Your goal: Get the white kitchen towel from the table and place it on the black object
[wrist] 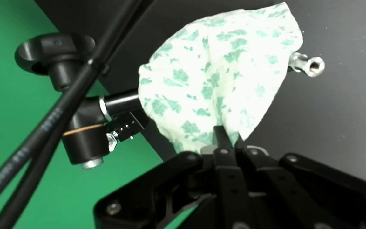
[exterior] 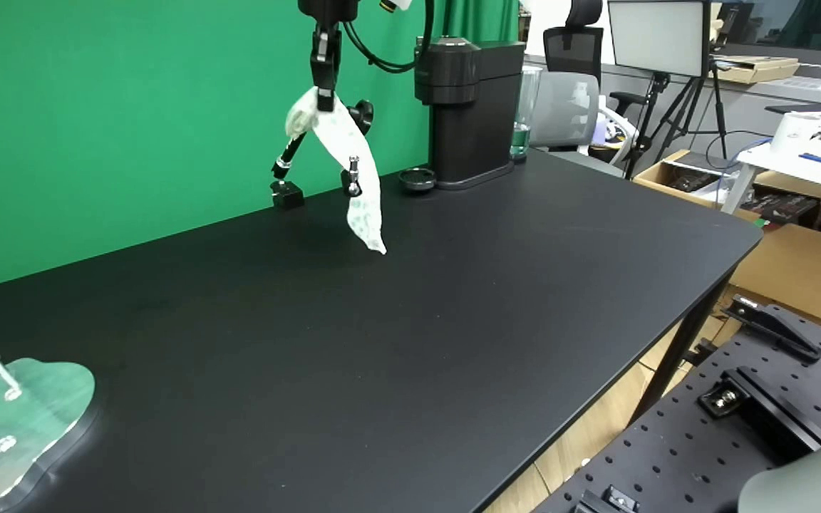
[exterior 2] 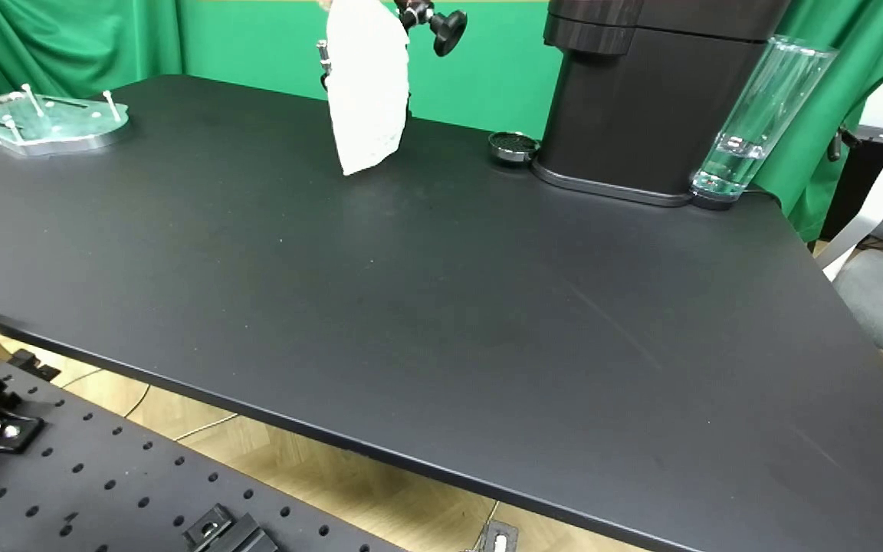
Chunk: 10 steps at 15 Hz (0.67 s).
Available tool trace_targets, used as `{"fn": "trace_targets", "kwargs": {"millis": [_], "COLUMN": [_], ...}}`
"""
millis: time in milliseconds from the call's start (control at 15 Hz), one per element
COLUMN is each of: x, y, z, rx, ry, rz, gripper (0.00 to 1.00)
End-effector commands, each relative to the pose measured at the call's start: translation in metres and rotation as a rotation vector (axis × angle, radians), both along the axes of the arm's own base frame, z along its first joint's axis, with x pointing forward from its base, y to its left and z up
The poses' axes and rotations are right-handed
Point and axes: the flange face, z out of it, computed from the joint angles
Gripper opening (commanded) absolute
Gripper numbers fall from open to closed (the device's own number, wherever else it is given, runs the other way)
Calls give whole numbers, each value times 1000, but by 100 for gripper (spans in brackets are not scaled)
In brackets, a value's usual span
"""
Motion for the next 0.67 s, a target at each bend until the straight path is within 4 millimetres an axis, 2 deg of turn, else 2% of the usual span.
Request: {"fn": "trace_targets", "kwargs": {"millis": [0, 267, 600], "x": [-4, 0, 13], "y": [22, 34, 31], "z": [15, -4, -42], "rx": [2, 8, 0], "ry": [26, 75, 150], "rz": [17, 40, 31], "gripper": [1, 1, 1]}}
